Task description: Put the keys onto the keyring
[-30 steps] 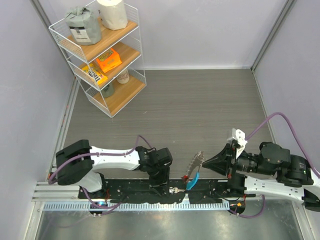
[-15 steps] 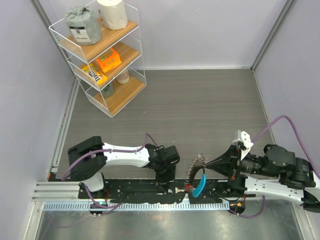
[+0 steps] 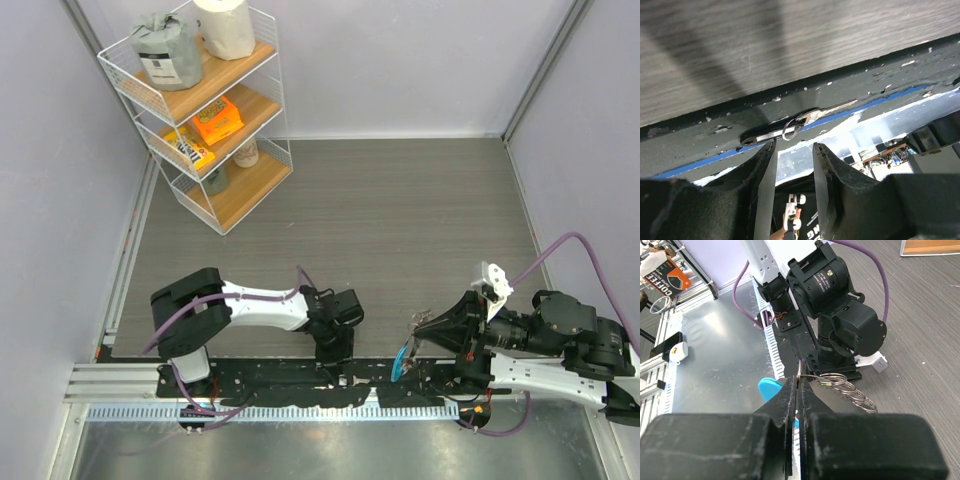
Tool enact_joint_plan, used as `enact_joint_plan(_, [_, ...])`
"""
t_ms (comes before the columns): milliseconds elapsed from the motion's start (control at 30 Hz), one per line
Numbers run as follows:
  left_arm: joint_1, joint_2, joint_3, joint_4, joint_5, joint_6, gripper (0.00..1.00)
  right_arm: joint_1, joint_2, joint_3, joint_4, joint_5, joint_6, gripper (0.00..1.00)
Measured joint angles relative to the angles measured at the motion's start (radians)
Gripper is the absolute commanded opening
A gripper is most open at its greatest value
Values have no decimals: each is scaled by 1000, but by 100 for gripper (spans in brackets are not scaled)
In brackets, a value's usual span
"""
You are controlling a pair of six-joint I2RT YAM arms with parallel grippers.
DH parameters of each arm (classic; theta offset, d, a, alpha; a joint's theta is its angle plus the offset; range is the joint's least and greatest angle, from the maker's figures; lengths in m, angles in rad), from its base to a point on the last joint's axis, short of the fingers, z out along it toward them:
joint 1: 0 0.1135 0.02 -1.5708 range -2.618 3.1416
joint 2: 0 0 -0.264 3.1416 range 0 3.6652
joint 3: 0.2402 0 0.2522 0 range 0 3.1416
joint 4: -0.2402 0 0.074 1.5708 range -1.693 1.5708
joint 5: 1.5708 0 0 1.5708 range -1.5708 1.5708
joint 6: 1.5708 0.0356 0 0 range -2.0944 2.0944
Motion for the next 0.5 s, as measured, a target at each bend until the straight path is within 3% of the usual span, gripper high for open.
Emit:
enact_joint_plan(267, [15,41,17,10,22,18,38,0,0,-4,0,0,-4,6])
enact_joint_plan(500, [26,50,16,24,37,19,25,0,0,-10,1,0,-8,6])
